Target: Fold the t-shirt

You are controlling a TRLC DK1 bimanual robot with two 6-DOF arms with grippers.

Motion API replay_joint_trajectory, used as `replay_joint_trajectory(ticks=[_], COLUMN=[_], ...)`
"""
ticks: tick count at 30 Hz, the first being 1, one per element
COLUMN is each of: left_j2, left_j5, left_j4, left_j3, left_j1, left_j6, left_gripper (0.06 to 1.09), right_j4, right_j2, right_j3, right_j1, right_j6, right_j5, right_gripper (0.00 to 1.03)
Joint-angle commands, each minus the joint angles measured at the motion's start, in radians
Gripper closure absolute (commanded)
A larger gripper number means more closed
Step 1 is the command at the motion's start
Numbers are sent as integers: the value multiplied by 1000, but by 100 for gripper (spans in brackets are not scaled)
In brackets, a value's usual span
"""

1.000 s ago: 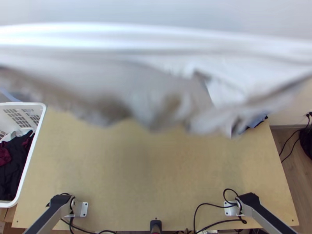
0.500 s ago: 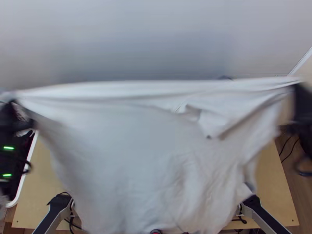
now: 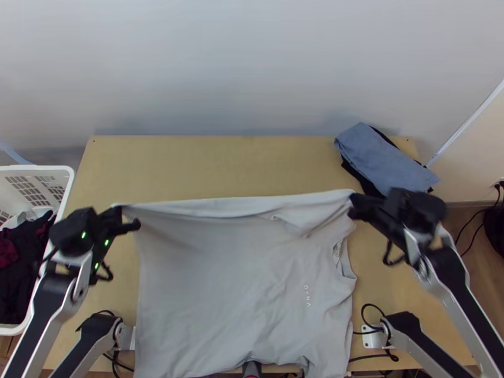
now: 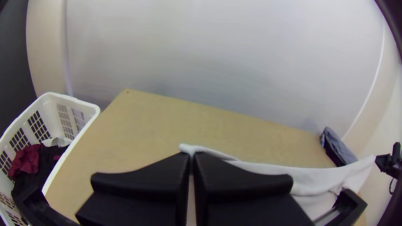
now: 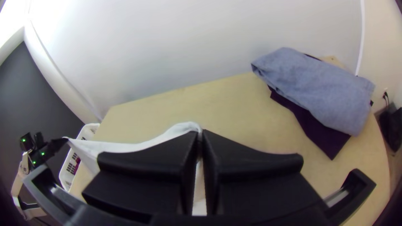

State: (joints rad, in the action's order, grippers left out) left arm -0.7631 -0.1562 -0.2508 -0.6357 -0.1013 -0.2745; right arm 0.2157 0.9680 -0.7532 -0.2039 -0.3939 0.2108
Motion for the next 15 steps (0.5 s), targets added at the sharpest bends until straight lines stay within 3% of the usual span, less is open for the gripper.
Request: replay_joint_trajectory(ticks=[1,7,15], left_j2=[-193,-590,-989], left_j5=[40,136,159], left_j4=[110,148,131], left_j3=[-33,-249,-596], left_j1=[54,121,155], left_j6=[-14,-11,1], left_gripper=[105,105,105], right_j4=[-75,-131,-130], right_j2=[190,492,836], right_j3=[-43,-241,-595], right_j1=[32,81,101], right_j6=[-30,-62,-62], right_j5=[6,6,-25], right_gripper=[100,100,100])
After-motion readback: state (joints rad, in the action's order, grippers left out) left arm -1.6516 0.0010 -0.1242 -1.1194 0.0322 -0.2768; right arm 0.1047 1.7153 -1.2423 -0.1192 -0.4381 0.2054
